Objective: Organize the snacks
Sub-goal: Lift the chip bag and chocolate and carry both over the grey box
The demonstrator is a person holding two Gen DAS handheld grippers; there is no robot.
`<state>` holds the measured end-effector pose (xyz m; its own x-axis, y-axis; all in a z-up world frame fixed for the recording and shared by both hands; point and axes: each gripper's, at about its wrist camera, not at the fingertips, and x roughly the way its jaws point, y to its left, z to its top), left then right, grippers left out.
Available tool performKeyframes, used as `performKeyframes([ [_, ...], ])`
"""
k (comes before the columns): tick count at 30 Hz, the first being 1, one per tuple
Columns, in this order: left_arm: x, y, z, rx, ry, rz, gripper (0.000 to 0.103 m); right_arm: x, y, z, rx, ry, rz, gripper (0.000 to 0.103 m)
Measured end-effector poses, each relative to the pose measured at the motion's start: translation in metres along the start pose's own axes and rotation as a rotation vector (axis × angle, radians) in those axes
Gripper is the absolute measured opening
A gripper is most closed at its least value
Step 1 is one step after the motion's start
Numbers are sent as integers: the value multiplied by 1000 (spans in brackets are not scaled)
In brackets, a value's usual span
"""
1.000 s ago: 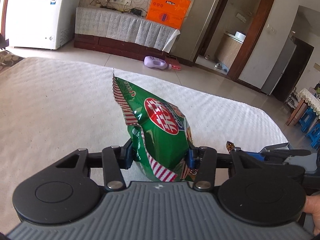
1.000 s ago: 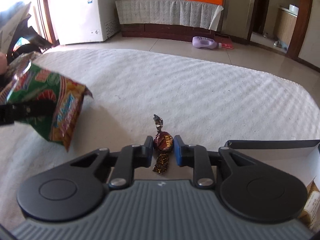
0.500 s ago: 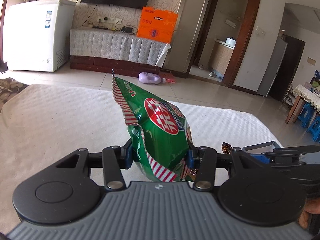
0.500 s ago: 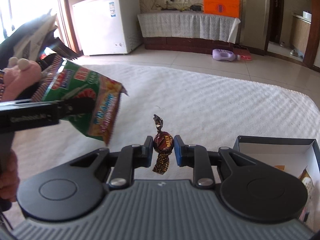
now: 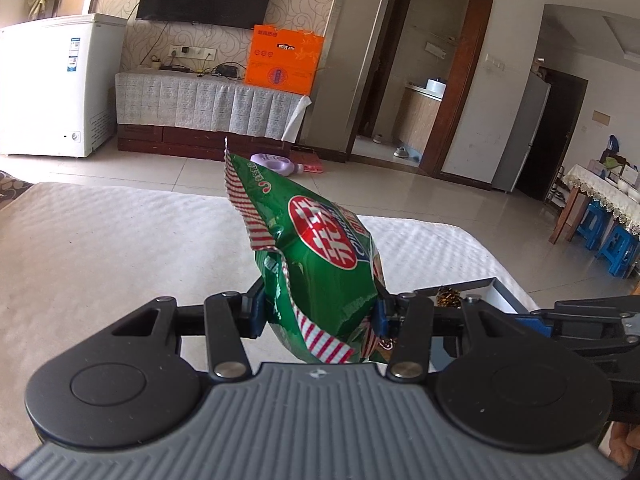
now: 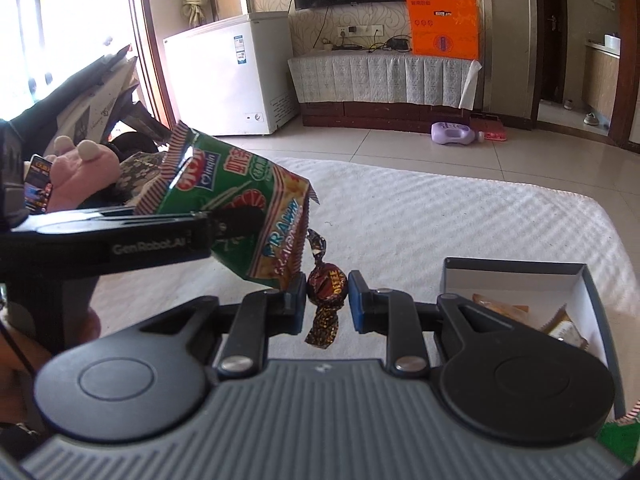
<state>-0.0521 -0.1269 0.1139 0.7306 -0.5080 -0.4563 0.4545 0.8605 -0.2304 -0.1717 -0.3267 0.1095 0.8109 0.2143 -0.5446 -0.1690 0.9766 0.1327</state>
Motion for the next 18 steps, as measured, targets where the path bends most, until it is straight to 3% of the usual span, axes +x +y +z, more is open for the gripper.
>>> performKeyframes([
  [18, 13, -100, -20, 97, 23, -115, 54, -67, -57, -20, 90, -78, -83, 26],
])
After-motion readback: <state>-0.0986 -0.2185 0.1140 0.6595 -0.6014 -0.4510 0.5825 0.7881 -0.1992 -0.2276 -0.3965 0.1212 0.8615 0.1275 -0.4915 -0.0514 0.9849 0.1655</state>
